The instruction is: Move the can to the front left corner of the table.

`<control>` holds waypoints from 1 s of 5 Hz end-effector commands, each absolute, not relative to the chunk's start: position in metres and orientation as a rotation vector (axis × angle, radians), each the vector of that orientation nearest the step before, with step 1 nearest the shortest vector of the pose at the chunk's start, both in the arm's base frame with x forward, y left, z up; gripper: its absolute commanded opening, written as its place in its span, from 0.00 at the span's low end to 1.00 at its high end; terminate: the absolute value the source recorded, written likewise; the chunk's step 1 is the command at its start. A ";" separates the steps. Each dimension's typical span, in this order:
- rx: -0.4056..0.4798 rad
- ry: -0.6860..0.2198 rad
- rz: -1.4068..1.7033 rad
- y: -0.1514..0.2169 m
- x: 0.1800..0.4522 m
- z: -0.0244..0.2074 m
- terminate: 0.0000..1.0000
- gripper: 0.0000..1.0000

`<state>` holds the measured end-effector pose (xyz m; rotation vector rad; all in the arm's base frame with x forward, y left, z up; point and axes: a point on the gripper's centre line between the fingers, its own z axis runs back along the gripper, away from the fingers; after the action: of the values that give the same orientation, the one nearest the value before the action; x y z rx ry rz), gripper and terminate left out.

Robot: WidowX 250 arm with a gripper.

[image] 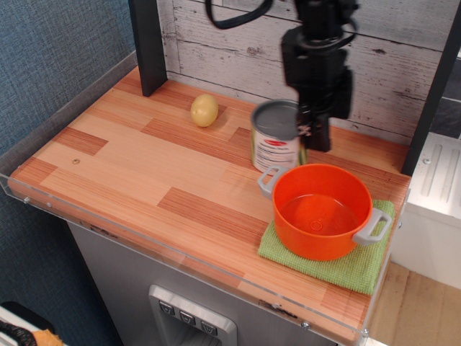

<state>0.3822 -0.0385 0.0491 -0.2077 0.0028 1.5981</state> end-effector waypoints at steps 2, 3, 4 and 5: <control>-0.270 -0.032 1.757 0.026 0.367 0.057 0.00 1.00; -0.277 -0.043 1.777 0.038 0.358 0.058 0.00 1.00; -0.236 -0.061 1.763 0.053 0.349 0.061 0.00 1.00; -0.207 -0.015 1.731 0.068 0.337 0.058 0.00 1.00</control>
<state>0.3279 0.0503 0.0328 -0.1615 0.0525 1.7319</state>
